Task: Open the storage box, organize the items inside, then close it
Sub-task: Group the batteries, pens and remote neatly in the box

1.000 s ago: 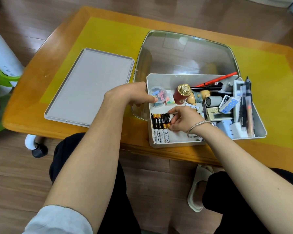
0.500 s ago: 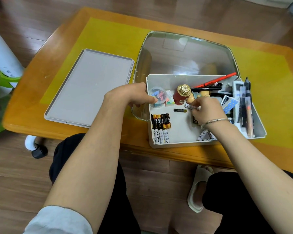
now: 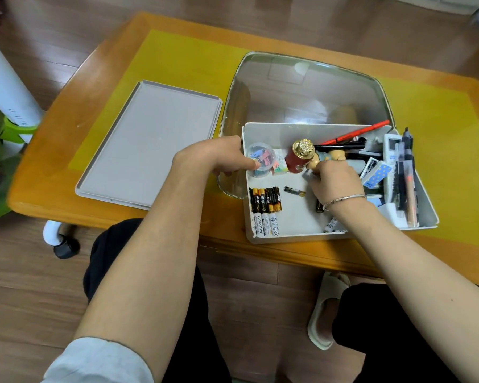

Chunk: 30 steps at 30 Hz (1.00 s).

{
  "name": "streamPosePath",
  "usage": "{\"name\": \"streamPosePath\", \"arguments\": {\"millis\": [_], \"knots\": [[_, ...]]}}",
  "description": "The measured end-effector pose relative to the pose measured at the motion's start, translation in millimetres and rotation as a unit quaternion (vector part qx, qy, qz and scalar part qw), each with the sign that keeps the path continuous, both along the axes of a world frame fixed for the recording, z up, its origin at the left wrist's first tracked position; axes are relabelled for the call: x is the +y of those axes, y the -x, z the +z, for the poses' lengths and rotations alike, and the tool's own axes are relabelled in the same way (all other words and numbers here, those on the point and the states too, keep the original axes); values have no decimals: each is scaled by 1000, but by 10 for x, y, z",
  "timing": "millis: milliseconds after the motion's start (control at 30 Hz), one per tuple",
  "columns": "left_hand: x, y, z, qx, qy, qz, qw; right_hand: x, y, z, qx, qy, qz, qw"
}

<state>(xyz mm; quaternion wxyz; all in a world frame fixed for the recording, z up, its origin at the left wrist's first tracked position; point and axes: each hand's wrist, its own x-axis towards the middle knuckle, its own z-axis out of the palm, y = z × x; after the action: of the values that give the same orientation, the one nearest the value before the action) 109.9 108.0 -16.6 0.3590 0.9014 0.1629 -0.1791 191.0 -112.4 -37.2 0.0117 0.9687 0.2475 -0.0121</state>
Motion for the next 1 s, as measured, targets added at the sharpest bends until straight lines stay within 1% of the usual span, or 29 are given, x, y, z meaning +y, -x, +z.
{"name": "streamPosePath", "arguments": {"millis": [33,67,100,133,167,200,233,267,300,333,367,433,467,500,533,600,700,767,800,867,933,1000], "knots": [[-2,-3,-1,-1,0,0,1000,4,23,51,10,-45,4,999],[-1,-6,-3,-1,-1,0,1000,9,60,101,39,-91,13,995],[2,-8,-6,0,-2,1,1000,17,103,151,89,-132,29,987],[4,-11,-9,0,-3,3,1000,23,157,204,164,-155,47,973],[3,-12,-12,1,-3,3,1000,26,221,244,248,-150,63,955],[2,-11,-13,1,-3,3,1000,20,273,267,319,-125,71,937],[3,-12,-13,2,-3,1,1000,4,296,262,365,-92,73,924],[3,-11,-15,3,-3,-1,1000,-11,302,247,384,-60,70,919],[5,-9,-16,3,-4,-1,1000,-24,293,223,381,-35,66,921],[7,-7,-18,3,-5,-1,1000,-29,280,201,360,-21,60,931],[10,-7,-18,2,-6,1,1000,-34,257,171,317,-7,56,947],[8,-11,-17,0,-6,3,1000,-57,202,127,193,31,57,979],[2,-14,-17,1,-4,2,1000,-67,188,120,163,29,53,985],[0,-15,-18,2,-4,1,1000,-77,175,116,168,13,44,985],[3,-14,-20,2,-4,0,1000,-79,176,121,206,-16,32,978],[9,-11,-21,3,-4,3,1000,-60,219,133,308,-67,11,949],[2,-15,-22,2,-3,2,1000,-3,292,132,396,-76,1,915],[-2,-12,-20,2,-3,2,1000,33,317,122,453,-79,-32,887],[-2,-10,-17,3,-4,1,1000,44,322,110,469,-82,-49,878],[-2,-9,-6,4,-4,-3,1000,56,332,88,475,-101,-66,871],[-3,-10,1,4,-5,-6,1000,56,342,74,485,-134,-64,862],[-4,-9,2,2,-6,-5,1000,57,348,59,492,-143,-49,857]]}}
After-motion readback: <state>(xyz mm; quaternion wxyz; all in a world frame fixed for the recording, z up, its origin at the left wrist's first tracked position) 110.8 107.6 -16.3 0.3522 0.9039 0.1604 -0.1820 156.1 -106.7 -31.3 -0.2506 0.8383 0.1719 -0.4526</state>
